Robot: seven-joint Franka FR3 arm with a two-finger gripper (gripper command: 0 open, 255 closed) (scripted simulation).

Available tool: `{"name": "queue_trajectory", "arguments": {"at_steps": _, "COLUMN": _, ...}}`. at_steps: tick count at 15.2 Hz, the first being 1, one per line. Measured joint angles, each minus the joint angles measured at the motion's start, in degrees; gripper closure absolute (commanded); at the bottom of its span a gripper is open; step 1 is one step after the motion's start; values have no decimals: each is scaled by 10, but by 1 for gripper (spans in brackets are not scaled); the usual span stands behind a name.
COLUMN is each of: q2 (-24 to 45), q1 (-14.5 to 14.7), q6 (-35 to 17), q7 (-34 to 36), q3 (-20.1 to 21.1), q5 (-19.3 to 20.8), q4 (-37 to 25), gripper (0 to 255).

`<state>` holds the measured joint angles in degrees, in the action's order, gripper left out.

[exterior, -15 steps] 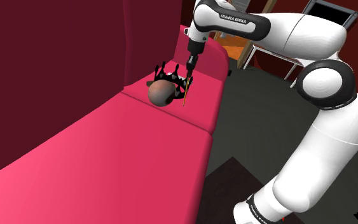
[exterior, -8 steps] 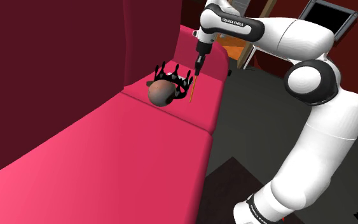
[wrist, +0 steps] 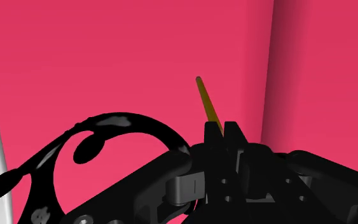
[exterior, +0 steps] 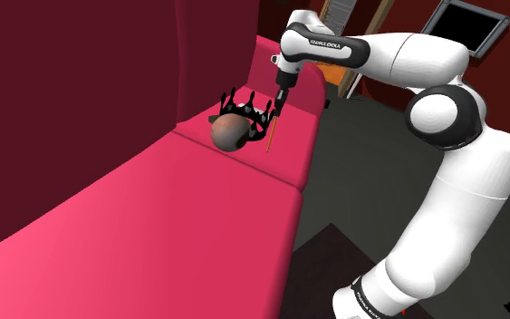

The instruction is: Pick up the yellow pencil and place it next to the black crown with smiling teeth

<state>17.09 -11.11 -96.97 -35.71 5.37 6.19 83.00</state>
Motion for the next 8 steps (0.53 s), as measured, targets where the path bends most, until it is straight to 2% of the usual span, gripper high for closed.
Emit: {"name": "queue_trajectory", "arguments": {"at_steps": 8, "q2": 0, "q1": -1, "q6": -61, "q7": 4, "q3": -1, "q5": 1, "q4": 59, "gripper": 255}}
